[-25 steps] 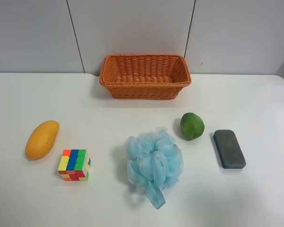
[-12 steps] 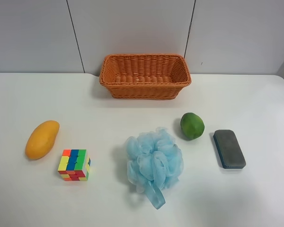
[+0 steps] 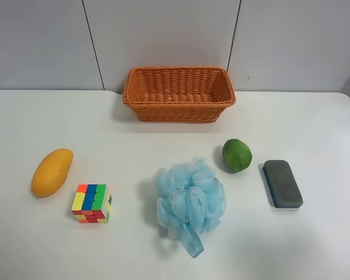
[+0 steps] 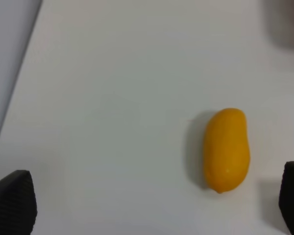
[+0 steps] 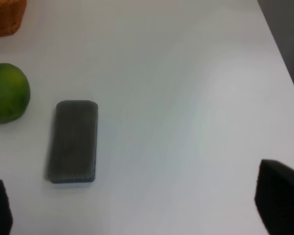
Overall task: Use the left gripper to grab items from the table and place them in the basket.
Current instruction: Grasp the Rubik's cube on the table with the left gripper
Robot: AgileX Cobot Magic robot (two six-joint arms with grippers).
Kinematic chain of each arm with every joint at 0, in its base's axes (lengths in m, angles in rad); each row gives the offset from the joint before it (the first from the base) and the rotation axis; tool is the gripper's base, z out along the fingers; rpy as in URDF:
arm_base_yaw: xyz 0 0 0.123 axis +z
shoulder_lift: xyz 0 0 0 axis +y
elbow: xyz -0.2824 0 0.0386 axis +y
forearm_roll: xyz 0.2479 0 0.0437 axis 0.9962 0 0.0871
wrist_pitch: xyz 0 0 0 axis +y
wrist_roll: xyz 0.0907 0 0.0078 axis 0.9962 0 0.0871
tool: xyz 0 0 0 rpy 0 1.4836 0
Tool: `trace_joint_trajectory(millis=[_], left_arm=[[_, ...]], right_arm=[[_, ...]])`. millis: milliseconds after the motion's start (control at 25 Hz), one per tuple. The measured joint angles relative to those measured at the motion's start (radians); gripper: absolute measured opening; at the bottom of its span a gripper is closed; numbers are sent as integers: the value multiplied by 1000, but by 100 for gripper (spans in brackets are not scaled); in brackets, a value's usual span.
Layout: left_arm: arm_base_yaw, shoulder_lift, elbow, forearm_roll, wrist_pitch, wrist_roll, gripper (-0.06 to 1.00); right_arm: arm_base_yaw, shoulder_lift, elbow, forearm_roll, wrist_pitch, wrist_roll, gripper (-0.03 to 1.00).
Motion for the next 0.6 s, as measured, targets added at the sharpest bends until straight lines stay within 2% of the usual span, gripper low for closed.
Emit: trace_joint_trajectory(millis=[160, 280, 600], left_arm=[[-58, 277, -124, -21, 35, 8, 99], [-147, 472, -181, -22, 59, 5, 99], [-382, 758, -215, -95, 19, -107, 99]], right_arm=[[0, 0, 0, 0, 0, 0, 99], [0, 0, 0, 0, 0, 0, 99], [0, 0, 0, 0, 0, 0, 99]])
